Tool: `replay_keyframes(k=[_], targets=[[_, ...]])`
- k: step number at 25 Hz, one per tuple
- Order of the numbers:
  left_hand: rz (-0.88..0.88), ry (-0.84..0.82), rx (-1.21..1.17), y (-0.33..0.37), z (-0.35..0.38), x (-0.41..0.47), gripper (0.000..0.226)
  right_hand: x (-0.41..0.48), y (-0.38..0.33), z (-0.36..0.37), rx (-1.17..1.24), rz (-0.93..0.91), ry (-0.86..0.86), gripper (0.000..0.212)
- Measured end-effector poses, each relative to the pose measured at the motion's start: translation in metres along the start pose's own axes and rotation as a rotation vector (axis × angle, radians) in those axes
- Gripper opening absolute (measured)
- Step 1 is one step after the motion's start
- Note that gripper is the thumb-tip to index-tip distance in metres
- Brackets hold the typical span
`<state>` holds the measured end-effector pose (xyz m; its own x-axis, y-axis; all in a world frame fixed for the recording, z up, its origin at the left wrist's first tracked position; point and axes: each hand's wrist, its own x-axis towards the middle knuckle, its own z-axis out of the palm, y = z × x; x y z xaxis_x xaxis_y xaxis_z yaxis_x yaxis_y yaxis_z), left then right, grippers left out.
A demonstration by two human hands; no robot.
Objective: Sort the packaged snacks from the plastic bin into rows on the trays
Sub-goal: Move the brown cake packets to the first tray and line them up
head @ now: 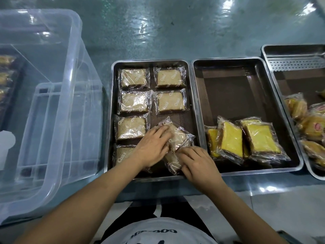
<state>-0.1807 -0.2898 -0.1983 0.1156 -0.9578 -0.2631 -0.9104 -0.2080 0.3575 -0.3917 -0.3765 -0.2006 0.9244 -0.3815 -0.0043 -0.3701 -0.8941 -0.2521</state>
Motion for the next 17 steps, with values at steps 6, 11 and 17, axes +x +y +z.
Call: replay_keyframes(k=[6,11,17], targets=[[-0.069,-0.038,0.156,0.005,0.007,-0.002,0.054,-0.026,-0.011,0.015,0.000,0.140,-0.154,0.057],[-0.163,-0.041,0.169,0.018,0.005,0.016,0.056,-0.043,-0.028,0.015,0.013,0.152,-0.219,0.056],[-0.117,-0.075,0.033,0.017,0.002,0.015,0.065,-0.032,-0.032,0.018,0.014,0.129,-0.314,0.066]])
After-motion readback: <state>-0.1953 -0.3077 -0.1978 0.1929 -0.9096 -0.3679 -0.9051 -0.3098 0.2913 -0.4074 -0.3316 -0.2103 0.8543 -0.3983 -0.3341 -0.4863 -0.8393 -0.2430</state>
